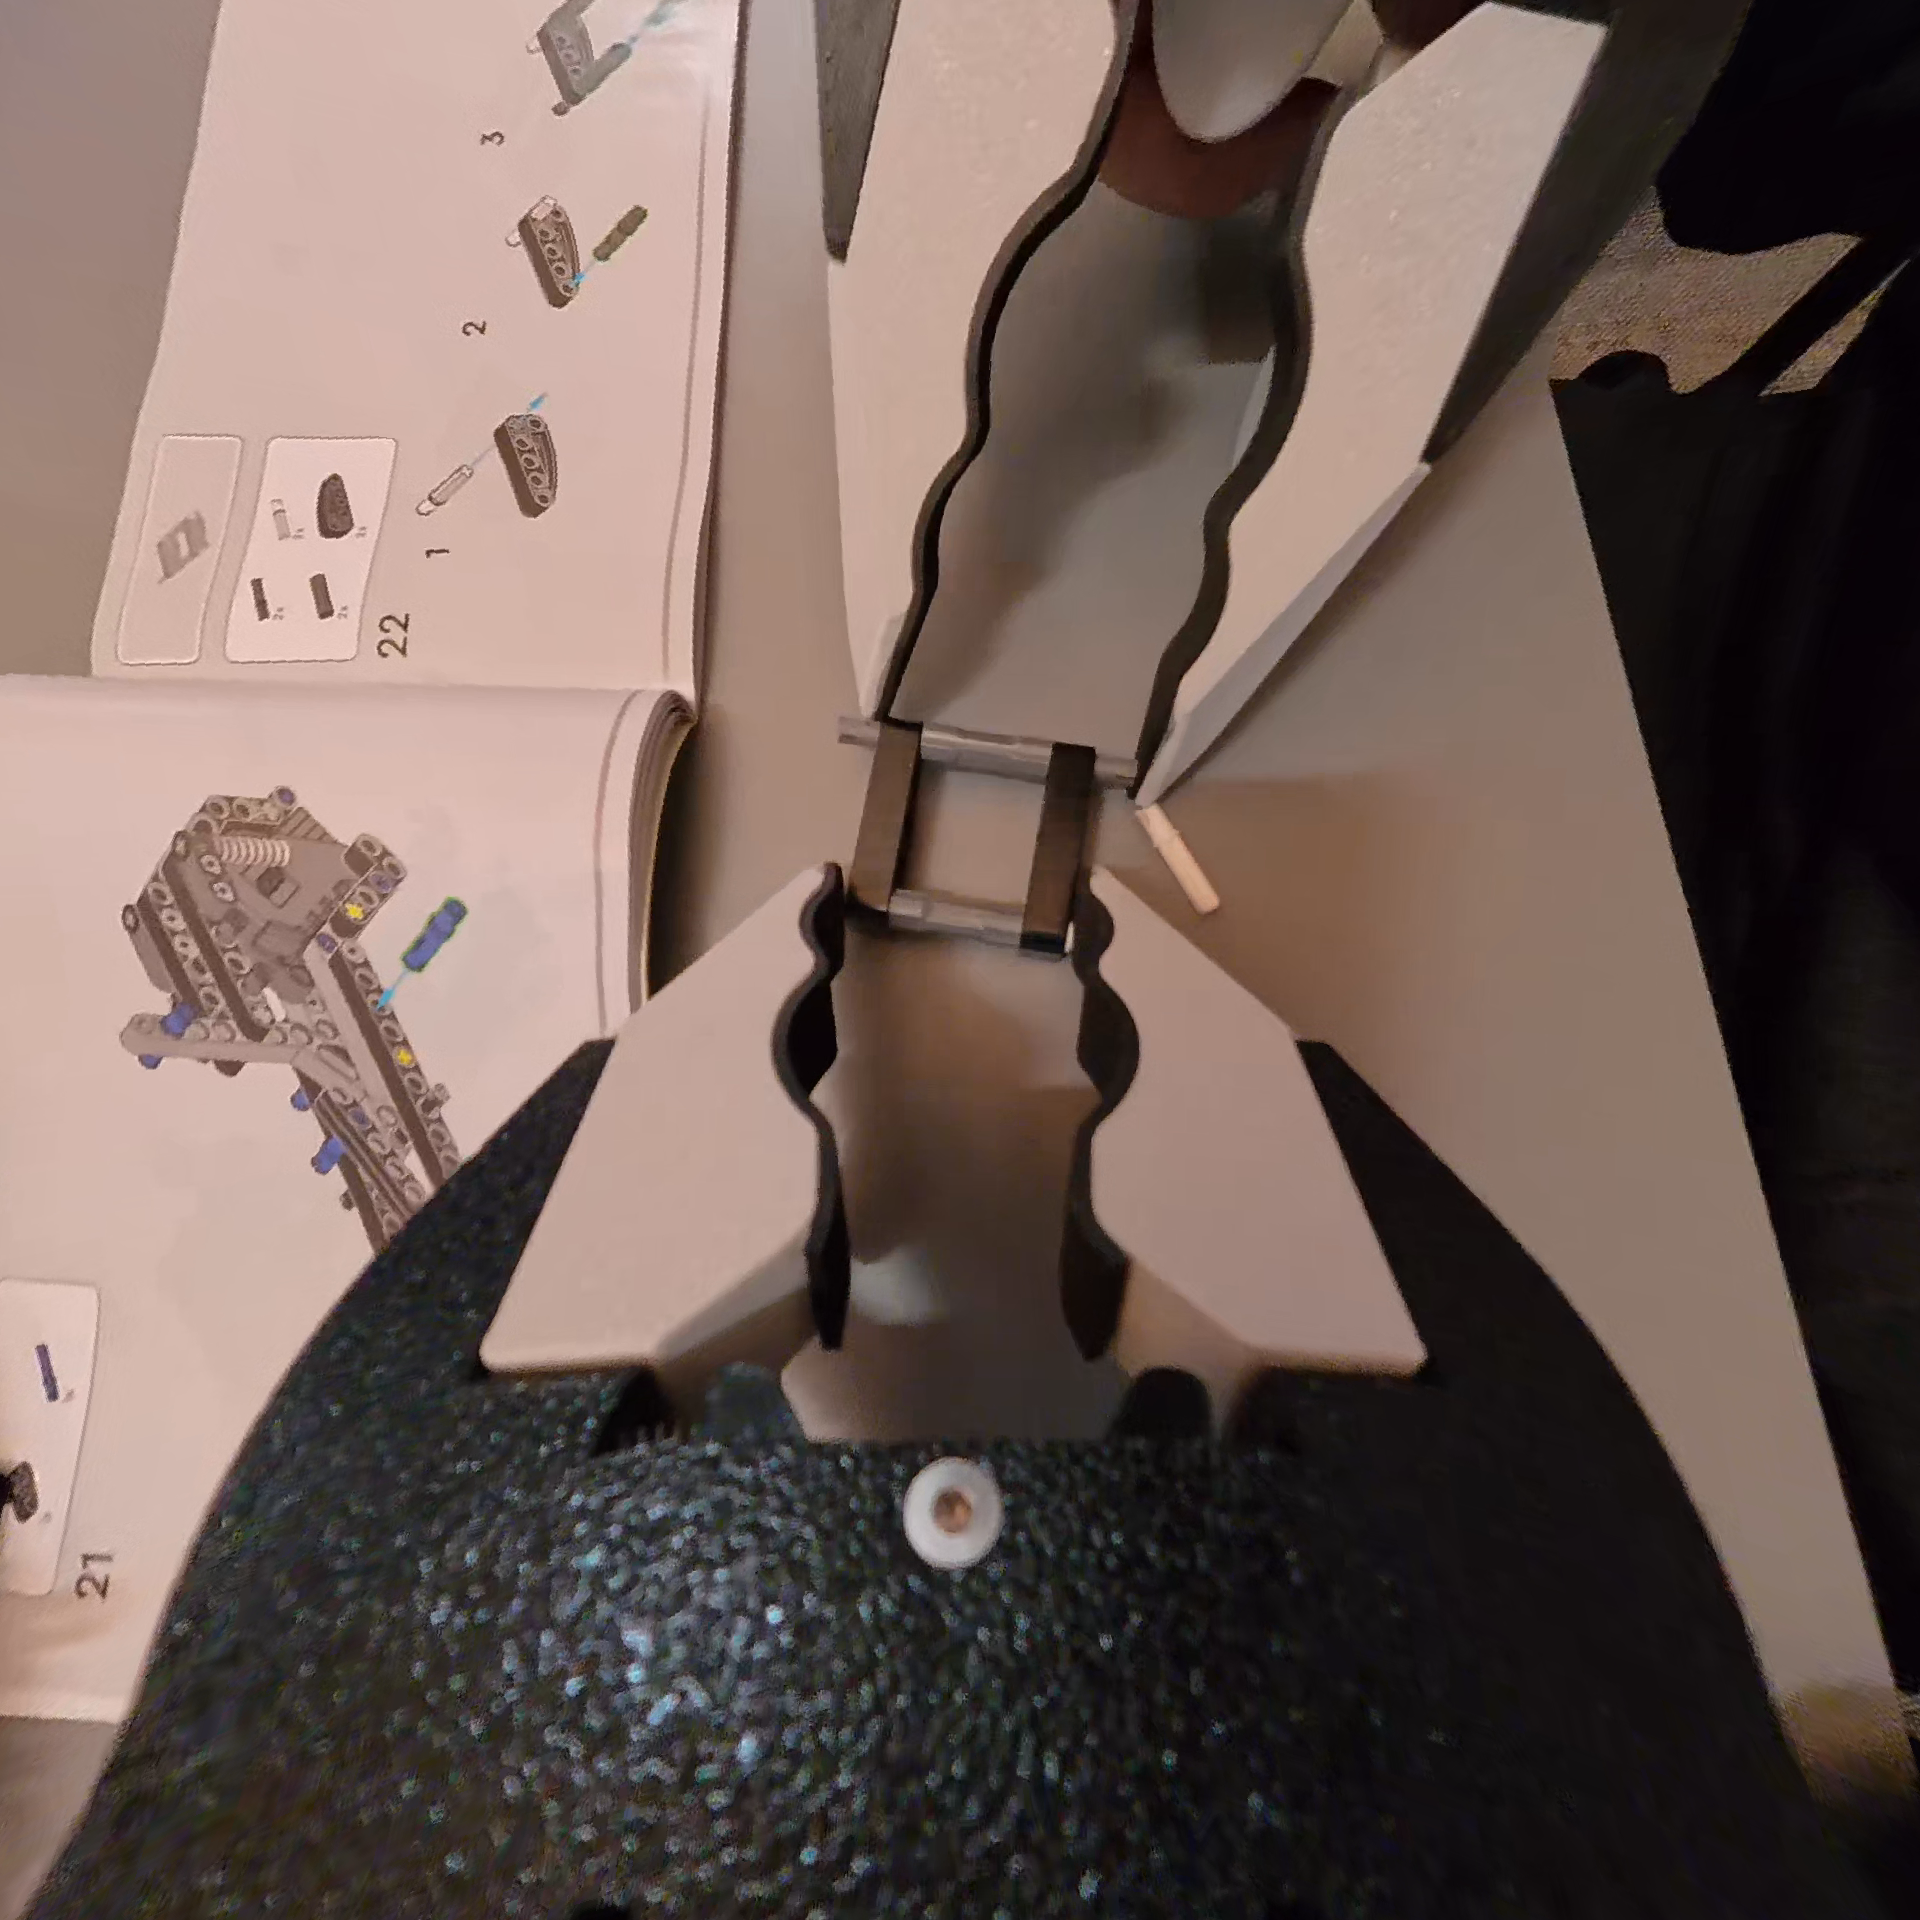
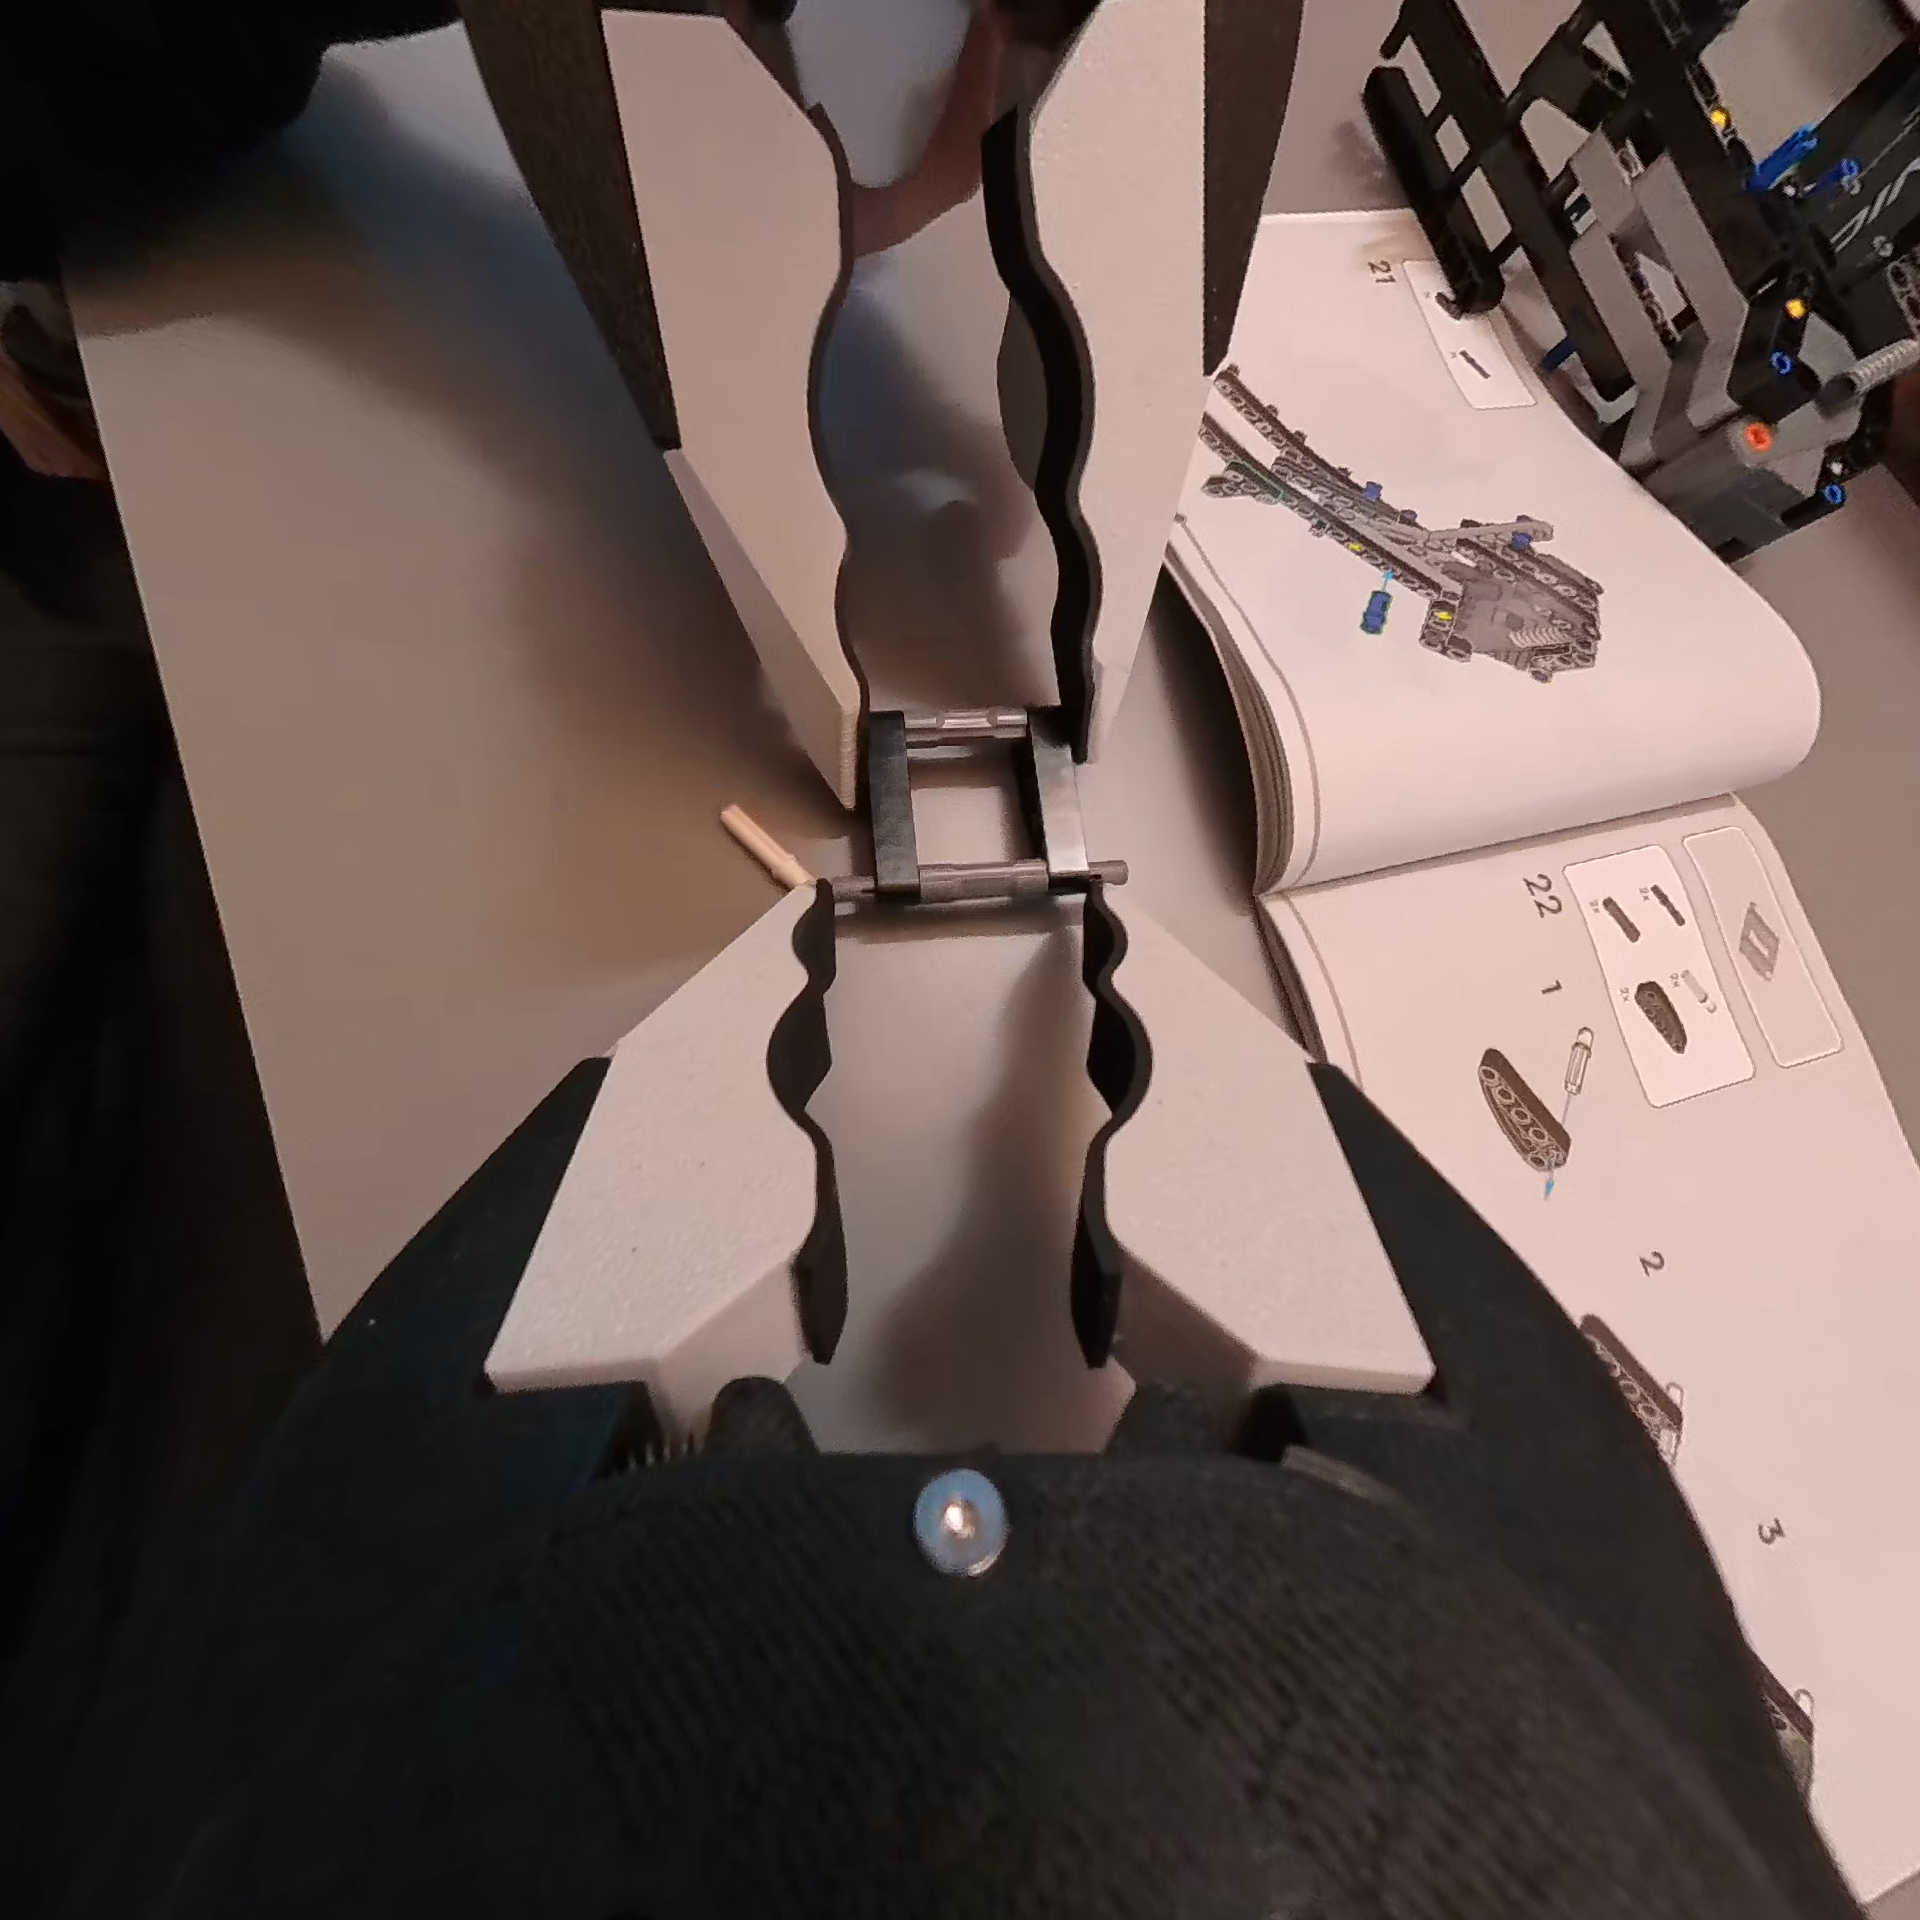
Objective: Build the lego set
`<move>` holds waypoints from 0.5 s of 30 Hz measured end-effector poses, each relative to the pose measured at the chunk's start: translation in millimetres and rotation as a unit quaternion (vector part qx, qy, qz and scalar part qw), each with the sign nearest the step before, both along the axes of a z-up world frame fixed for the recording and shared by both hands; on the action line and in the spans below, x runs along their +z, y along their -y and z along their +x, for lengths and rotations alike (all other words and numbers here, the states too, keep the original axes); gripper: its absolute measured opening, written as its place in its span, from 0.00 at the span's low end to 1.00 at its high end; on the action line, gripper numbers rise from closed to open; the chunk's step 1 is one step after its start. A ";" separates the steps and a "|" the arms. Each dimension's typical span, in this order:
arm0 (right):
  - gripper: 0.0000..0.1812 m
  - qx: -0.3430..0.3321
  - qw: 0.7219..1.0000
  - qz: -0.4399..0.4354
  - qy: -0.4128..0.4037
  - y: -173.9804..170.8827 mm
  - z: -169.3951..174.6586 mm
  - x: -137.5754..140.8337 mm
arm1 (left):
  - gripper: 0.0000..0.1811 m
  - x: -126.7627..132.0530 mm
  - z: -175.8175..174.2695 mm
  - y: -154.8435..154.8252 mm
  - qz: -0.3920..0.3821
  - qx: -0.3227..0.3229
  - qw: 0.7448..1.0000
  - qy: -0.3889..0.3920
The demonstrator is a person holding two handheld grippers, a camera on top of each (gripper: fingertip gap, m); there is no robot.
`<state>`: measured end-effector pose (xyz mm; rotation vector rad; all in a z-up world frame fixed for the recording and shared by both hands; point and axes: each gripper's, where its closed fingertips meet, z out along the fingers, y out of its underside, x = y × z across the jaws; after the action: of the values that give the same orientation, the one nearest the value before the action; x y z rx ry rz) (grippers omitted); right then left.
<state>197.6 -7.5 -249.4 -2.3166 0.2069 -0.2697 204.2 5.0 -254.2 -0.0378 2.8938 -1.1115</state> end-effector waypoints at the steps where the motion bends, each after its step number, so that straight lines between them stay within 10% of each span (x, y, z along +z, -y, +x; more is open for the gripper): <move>1: 0.25 -0.003 1.000 -0.003 -0.002 -0.7 -0.4 -0.3 | 0.26 -0.2 2.5 -1.7 0.004 0.013 1.000 -0.001; 15: 0.25 -0.020 0.999 0.008 -0.039 -6.8 -1.3 -5.4 | 0.23 -1.9 0.9 -6.2 0.027 0.011 1.000 0.007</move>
<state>196.3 -0.7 -254.8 -2.3102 0.2934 -0.1970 205.1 11.3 -256.1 -0.0598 2.9021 -1.0260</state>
